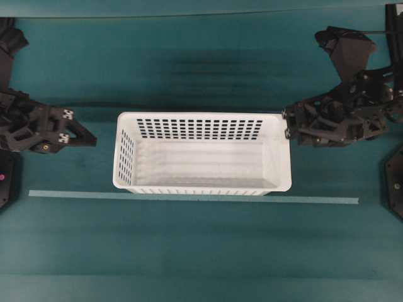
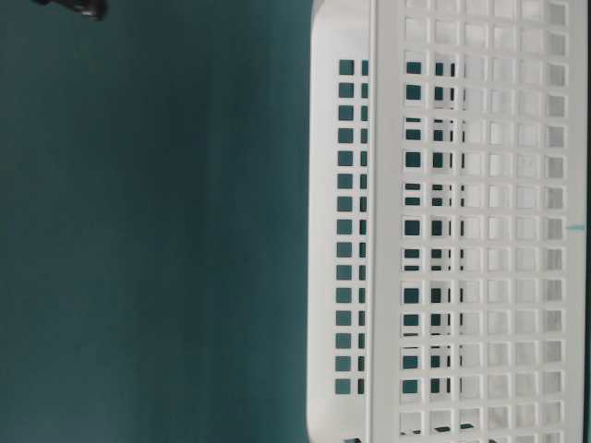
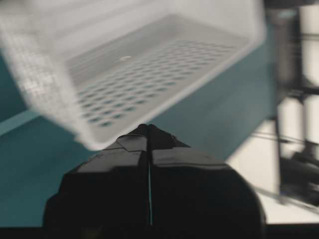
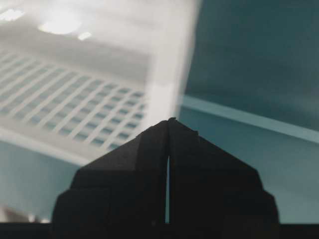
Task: Lift the white basket with both hands.
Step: 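Move both grippers inward toward the short ends of the white basket, then lower both grippers onto the basket's end rims and close them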
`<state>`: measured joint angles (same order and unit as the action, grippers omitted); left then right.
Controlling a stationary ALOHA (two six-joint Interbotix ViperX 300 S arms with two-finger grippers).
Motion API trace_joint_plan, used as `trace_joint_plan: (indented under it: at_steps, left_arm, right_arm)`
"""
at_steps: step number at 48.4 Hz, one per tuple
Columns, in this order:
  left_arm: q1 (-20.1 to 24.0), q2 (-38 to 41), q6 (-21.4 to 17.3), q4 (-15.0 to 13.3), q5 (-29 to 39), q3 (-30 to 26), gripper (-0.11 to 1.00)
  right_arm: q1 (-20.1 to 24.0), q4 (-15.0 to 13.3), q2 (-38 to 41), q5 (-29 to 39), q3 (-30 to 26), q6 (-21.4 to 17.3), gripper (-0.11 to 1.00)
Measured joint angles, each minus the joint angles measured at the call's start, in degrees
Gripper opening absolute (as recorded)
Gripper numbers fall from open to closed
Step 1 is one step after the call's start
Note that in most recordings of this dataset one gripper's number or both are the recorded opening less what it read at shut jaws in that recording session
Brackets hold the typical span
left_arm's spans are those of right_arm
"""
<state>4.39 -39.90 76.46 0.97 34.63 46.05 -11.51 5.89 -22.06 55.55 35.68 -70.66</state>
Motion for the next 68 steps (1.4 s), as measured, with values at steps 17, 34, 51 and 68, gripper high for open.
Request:
trace_joint_plan:
  at_steps: [17,34,51,68]
  left_arm:
    - [0.2,5.6,1.2,0.1,5.8,-2.0,-0.05]
    - [0.2,5.8,0.5,0.2,5.8,-1.8,0.16]
    - [-2.5,5.9,0.6,0.2,3.5,-0.9,0.93]
    - [-0.4,8.9,0.9,0.2,2.0,0.0,0.89]
  right_arm:
    - [-0.1,-1.1,0.1,4.0,0.4,-3.0,0.01]
    - [-0.1,-1.1,0.1,-1.1,2.0,-2.1,0.04]
    - [1.8,-1.1,0.1,-10.5,3.1,0.4,0.44]
    - [1.9,-1.1,1.0,-9.8,4.7,-0.4,0.99]
